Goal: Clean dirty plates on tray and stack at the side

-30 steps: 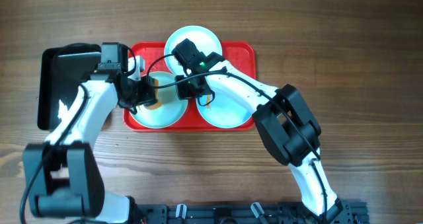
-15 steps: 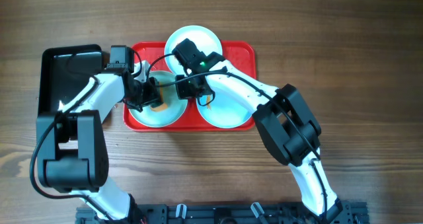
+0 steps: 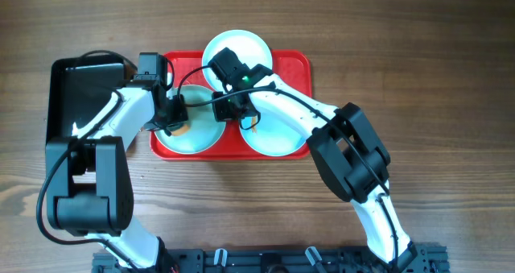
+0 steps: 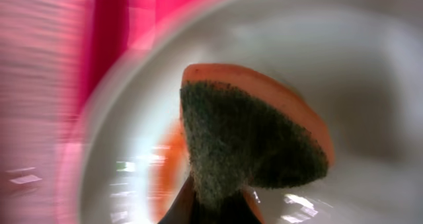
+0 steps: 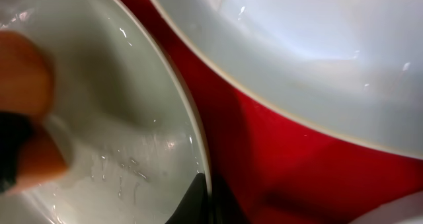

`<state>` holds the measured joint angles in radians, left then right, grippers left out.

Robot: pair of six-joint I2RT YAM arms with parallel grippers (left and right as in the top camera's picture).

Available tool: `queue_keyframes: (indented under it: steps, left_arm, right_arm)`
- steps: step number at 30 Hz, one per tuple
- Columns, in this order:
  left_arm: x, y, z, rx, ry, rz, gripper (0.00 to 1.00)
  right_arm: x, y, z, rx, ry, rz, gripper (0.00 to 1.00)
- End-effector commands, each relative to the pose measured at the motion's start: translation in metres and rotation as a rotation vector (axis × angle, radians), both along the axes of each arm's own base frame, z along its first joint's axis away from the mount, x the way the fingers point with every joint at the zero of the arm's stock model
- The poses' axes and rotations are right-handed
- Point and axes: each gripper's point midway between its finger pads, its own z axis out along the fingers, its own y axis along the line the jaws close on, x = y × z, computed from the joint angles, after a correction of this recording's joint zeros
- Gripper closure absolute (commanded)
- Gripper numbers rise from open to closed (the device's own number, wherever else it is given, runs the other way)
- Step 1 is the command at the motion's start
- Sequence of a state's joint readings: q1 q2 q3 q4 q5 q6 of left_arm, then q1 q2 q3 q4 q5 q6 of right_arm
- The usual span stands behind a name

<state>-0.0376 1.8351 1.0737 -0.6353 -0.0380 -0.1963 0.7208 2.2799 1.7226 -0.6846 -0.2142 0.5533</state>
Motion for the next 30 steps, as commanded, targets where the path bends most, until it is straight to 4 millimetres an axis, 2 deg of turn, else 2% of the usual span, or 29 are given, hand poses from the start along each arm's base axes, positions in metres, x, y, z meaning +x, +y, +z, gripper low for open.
queue_keyframes:
  steps: [1, 7, 13, 15, 19, 22, 25, 30]
  left_arm:
    - [-0.033, 0.068, -0.021, 0.365, 0.12, 0.104, 0.96]
    - [-0.029, 0.074, -0.009, 0.402, 0.087, 0.122, 0.96]
    - [-0.017, 0.072, 0.028, 0.377, -0.032, 0.156, 0.96]
    - [-0.012, 0.064, 0.043, 0.326, -0.085, 0.156, 0.96]
    - [-0.005, 0.031, 0.063, 0.128, -0.165, 0.123, 0.96]
    - [-0.004, 0.006, 0.063, -0.015, -0.164, 0.087, 0.96]
    - [-0.008, -0.02, 0.055, -0.16, -0.129, 0.049, 0.96]
    - [-0.014, -0.038, 0.034, -0.255, -0.096, 0.027, 0.96]
  right_arm:
    - [-0.006, -0.007, -0.017, -0.034, 0.031, -0.001, 0.96]
    - [-0.006, -0.007, -0.017, -0.035, 0.031, -0.001, 0.96]
    - [-0.005, -0.008, -0.017, -0.04, 0.026, -0.003, 0.96]
    - [-0.005, -0.008, -0.017, -0.039, 0.026, -0.004, 0.96]
    - [-0.005, -0.008, -0.017, -0.039, 0.026, -0.004, 0.96]
    - [-0.005, -0.008, -0.017, -0.039, 0.027, -0.004, 0.96]
    - [-0.006, -0.007, -0.017, -0.038, 0.027, -0.003, 0.96]
    - [-0.005, -0.008, -0.017, -0.038, 0.027, -0.004, 0.96]
